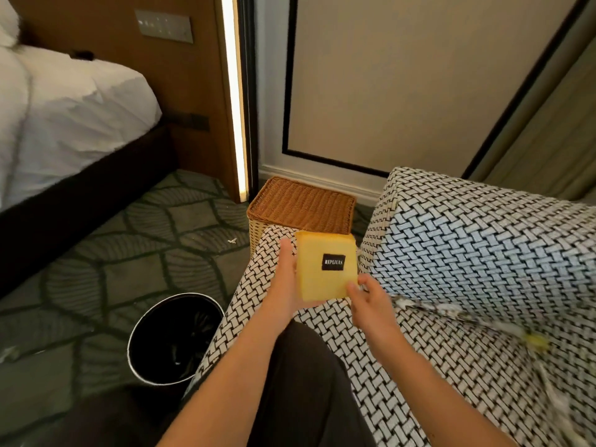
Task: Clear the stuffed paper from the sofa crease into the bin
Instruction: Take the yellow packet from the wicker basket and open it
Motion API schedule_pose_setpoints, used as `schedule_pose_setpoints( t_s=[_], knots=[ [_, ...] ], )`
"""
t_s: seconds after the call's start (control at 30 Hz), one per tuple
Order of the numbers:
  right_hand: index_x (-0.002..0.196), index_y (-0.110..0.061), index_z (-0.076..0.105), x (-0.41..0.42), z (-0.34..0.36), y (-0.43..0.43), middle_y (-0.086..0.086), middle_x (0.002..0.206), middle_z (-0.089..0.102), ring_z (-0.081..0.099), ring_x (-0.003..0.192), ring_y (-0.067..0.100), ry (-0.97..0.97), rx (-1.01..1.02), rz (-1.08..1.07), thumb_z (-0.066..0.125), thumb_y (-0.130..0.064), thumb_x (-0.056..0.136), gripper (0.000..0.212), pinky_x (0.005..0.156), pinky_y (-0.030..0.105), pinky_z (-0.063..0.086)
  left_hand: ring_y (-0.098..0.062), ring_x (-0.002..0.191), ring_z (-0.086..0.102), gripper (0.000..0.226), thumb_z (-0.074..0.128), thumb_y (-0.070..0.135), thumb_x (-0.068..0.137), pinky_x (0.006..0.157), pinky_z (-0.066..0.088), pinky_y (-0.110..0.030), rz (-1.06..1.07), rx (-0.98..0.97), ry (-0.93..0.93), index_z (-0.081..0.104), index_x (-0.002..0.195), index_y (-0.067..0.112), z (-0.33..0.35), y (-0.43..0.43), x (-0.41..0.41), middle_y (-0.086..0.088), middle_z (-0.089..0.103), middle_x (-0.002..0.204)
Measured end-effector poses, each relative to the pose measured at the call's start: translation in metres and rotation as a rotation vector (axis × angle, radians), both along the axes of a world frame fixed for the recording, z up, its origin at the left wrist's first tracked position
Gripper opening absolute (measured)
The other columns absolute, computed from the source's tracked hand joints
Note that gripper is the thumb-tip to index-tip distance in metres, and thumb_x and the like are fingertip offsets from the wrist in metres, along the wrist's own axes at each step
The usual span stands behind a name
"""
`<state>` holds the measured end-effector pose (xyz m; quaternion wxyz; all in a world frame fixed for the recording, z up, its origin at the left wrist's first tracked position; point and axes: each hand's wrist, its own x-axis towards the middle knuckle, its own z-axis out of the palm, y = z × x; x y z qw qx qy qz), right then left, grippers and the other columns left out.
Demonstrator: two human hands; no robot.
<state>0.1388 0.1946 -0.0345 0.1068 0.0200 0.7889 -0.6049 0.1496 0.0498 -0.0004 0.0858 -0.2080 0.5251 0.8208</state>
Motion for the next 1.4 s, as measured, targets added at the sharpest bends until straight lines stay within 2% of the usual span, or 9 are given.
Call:
schedule_pose_setpoints(
  t_s=[0.23,0.3,0.4,0.53,0.77,0.93,1.03,1.27,1.4],
  knots=[
    [0.095,-0.022,0.057,0.046,0.054,0.048,0.0,0.084,0.071,0.064,0.067,0.004,0.226,0.07,0.124,0.048,-0.022,0.095,0.009,0.058,0.016,0.047,-0.046,0.115,0.051,0.091,0.022,0.086,0.065,0.097,0.034,-0.059,-0.454,0.383,-0.084,0.062,0.116,0.023,0.026,0.009,0.031,-0.018,0.059,0.124],
    [0.094,-0.023,0.058,0.05,0.054,0.053,0.011,0.074,0.067,0.053,0.059,0.029,0.287,0.127,0.179,0.048,-0.022,0.095,0.009,0.055,0.036,0.044,-0.049,0.119,0.046,0.088,0.038,0.083,0.06,0.098,0.031,-0.059,-0.586,0.399,-0.114,0.063,0.116,0.021,0.025,0.008,0.036,-0.02,0.056,0.128],
    [0.093,-0.024,0.057,0.053,0.05,0.057,0.01,0.06,0.053,0.036,0.049,0.017,0.322,0.233,0.251,0.05,-0.024,0.094,0.008,0.047,0.027,0.031,-0.048,0.115,0.05,0.085,0.076,0.063,0.051,0.093,0.039,-0.054,-0.759,0.318,-0.09,0.06,0.121,0.019,0.023,0.008,0.041,-0.019,0.053,0.13],
    [0.103,-0.023,0.054,0.052,0.055,0.054,-0.005,0.05,0.037,0.026,0.042,0.007,0.319,0.168,0.145,0.05,-0.024,0.094,0.01,0.042,0.02,0.023,-0.031,0.096,0.06,0.09,0.083,0.052,0.047,0.079,0.046,-0.04,-0.678,0.259,-0.027,0.056,0.125,0.015,0.02,0.006,0.04,-0.018,0.058,0.119],
    [0.11,-0.028,0.06,0.055,0.09,0.036,-0.011,0.05,0.037,0.027,0.046,0.006,0.41,0.058,0.225,0.039,-0.013,0.098,0.028,0.044,0.016,0.025,-0.009,0.099,0.057,0.048,0.056,0.053,0.081,0.087,0.046,-0.031,-0.41,-0.573,0.242,0.046,0.123,0.033,0.019,0.032,0.027,0.007,0.059,0.112],
    [0.105,-0.013,0.065,0.04,0.077,0.031,-0.016,0.058,0.048,0.043,0.046,-0.003,0.31,0.306,0.22,0.041,-0.014,0.097,0.025,0.049,0.011,0.032,-0.014,0.11,0.052,0.076,0.053,0.068,0.066,0.1,0.039,-0.043,-0.454,-0.65,0.176,0.038,0.134,0.037,0.004,0.028,0.019,0.009,0.053,0.124],
    [0.115,-0.012,0.063,0.035,0.068,0.034,-0.015,0.053,0.044,0.033,0.039,0.0,0.209,0.352,0.182,0.042,-0.016,0.097,0.028,0.042,0.01,0.029,-0.019,0.118,0.042,0.062,0.047,0.055,0.082,0.103,0.035,-0.042,-0.42,-0.629,0.134,0.032,0.138,0.035,0.004,0.027,0.015,0.002,0.042,0.135],
    [0.098,-0.001,0.055,0.019,0.058,0.031,-0.003,0.058,0.038,0.028,0.043,0.004,-0.398,-0.32,0.031,0.049,-0.009,0.093,0.012,0.036,0.013,0.024,-0.02,0.12,0.042,0.065,0.043,0.063,0.083,0.095,0.034,-0.037,-0.412,-0.747,0.109,0.033,0.139,0.032,-0.004,0.032,0.004,0.001,0.041,0.139],
    [0.104,0.007,0.053,0.006,0.057,0.015,0.01,0.082,0.056,0.056,0.067,0.011,-0.509,-0.6,-0.061,0.05,0.002,0.09,0.015,0.054,0.017,0.049,-0.024,0.116,0.044,0.072,0.039,0.071,0.079,0.088,0.037,-0.036,-0.261,-0.746,0.025,0.033,0.139,0.03,-0.013,0.029,-0.003,-0.005,0.042,0.137]
  ],
)
